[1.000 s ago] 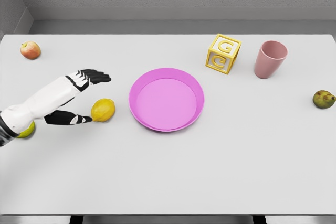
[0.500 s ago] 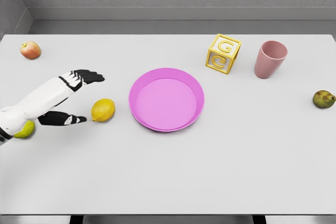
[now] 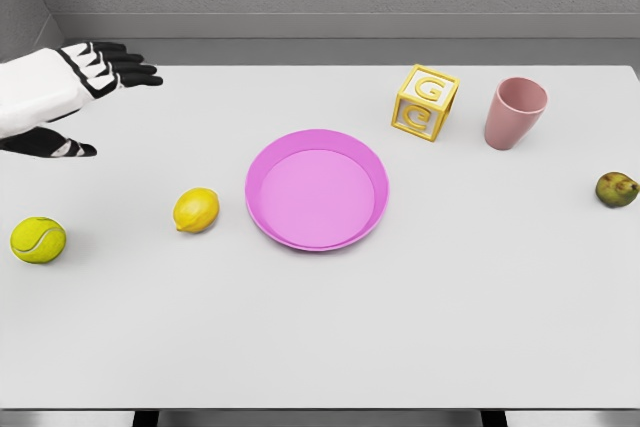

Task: Put the lemon on the plate with left arm

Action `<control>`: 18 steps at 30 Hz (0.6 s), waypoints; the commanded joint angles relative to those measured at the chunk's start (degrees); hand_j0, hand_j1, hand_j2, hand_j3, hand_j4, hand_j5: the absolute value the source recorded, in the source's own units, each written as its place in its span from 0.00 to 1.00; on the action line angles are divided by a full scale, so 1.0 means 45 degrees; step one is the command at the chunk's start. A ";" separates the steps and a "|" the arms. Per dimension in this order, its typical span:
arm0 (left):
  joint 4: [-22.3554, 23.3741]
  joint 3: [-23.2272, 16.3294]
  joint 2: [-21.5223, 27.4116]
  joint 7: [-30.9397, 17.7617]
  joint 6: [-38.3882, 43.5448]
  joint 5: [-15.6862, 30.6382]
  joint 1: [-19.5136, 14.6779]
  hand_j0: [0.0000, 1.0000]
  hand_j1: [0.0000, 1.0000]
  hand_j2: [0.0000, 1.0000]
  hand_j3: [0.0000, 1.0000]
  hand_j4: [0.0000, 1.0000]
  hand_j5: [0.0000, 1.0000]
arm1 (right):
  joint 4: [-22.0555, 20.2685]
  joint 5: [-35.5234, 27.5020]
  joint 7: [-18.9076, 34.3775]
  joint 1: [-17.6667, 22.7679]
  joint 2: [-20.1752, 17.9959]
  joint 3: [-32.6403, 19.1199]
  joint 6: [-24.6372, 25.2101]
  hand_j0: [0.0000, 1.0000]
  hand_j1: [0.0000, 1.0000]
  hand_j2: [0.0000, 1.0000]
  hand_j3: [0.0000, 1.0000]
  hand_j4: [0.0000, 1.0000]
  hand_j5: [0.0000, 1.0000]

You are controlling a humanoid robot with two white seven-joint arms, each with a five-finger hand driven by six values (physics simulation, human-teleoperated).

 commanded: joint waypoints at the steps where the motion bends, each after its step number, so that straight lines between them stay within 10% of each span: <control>1: -0.0008 -0.1740 -0.0057 0.0002 0.0014 0.0025 -0.0098 1.00 1.00 1.00 1.00 1.00 1.00 | 0.0004 -0.0001 0.0002 0.0000 0.0000 0.0009 0.0000 1.00 1.00 1.00 1.00 1.00 1.00; 6: -0.0008 -0.3441 -0.0390 0.0002 0.0014 -0.0150 -0.1114 1.00 1.00 1.00 1.00 1.00 1.00 | 0.0004 -0.0001 0.0002 0.0000 0.0000 0.0009 0.0000 1.00 1.00 1.00 1.00 1.00 1.00; 18: 0.0011 -0.3636 0.0372 0.0002 0.0014 -0.1850 -0.0529 1.00 1.00 1.00 1.00 1.00 1.00 | -0.0015 -0.0001 0.0002 0.0000 0.0000 -0.0010 0.0000 1.00 1.00 1.00 1.00 1.00 1.00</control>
